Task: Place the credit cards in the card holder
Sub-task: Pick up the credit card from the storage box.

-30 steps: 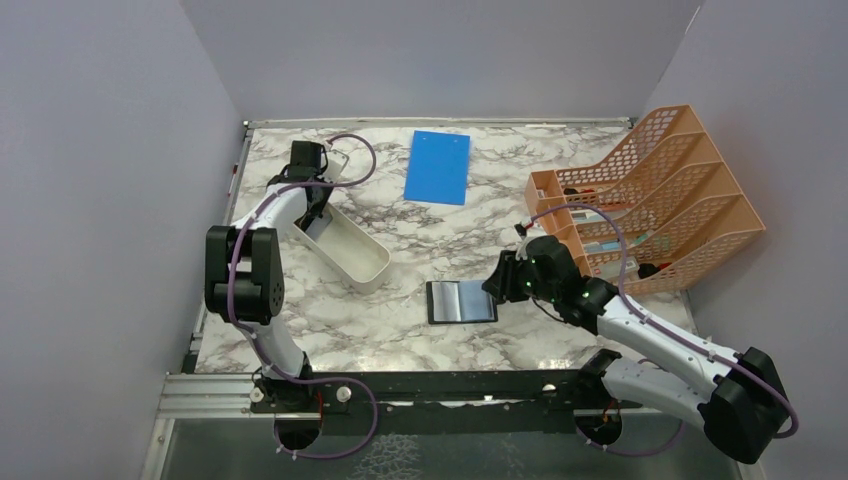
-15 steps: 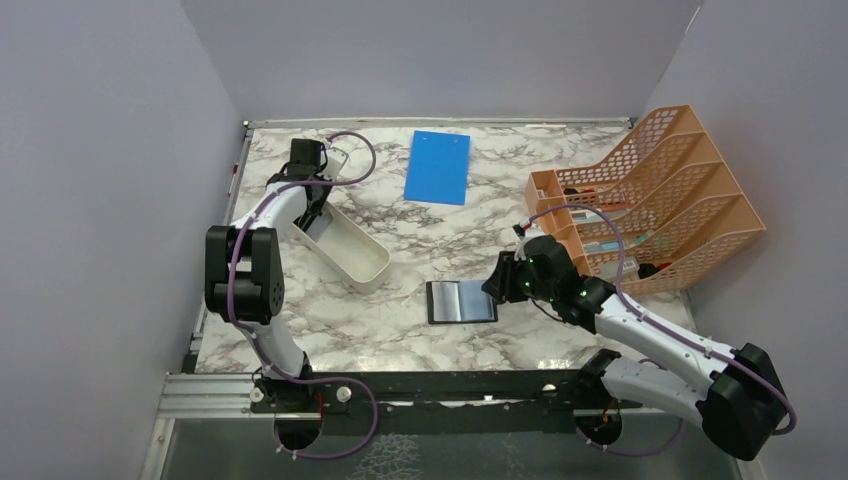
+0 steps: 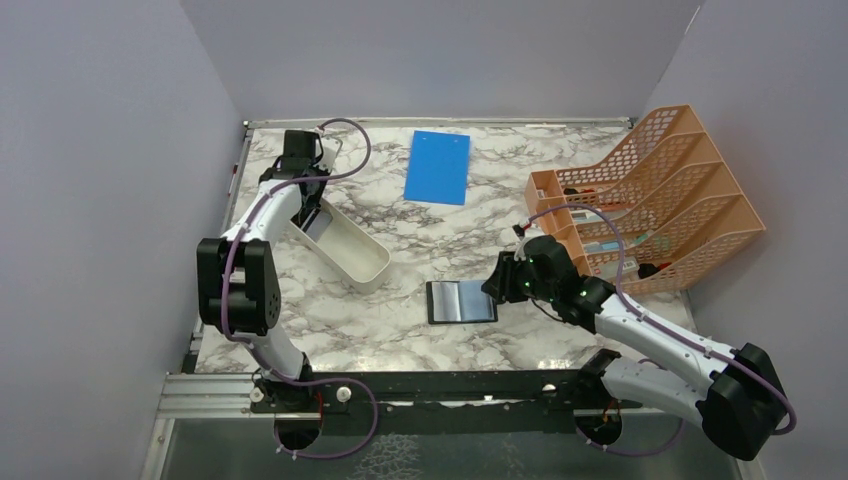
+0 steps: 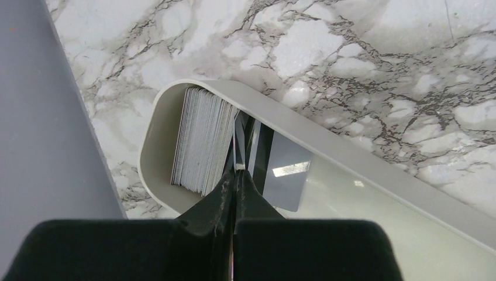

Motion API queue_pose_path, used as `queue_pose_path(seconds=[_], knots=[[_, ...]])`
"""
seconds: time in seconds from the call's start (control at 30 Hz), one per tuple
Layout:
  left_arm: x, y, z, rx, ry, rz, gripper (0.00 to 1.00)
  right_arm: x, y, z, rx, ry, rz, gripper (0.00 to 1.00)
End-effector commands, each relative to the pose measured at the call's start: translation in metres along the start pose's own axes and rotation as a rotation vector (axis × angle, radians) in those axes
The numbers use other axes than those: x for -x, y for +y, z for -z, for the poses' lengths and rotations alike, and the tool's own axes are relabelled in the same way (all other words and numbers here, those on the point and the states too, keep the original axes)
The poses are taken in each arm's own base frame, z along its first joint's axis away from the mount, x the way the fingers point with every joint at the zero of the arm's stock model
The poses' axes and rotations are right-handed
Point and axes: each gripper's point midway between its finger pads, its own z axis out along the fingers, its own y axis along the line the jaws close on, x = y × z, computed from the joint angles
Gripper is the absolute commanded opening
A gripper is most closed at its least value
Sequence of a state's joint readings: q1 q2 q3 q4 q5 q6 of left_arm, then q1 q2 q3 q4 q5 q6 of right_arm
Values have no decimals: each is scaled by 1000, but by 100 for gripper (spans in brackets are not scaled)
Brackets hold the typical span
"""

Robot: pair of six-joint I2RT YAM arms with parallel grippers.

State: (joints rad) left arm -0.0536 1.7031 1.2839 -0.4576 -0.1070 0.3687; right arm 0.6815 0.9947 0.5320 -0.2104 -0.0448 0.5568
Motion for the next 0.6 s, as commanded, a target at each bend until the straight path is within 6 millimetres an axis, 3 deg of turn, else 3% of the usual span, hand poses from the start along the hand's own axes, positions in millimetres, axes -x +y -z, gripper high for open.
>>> queue_pose_path(seconds=[0.0,0.4,0.57], knots=[[28,4,25,-3,-101,79,0,1,7,0,30,2,0,40],[68,0,105,-50,-298,612,0,1,10,3,41,14,-12,40],[72,-10,124,-115,-295,752,0,-1,12,4,50,17,-30,40]])
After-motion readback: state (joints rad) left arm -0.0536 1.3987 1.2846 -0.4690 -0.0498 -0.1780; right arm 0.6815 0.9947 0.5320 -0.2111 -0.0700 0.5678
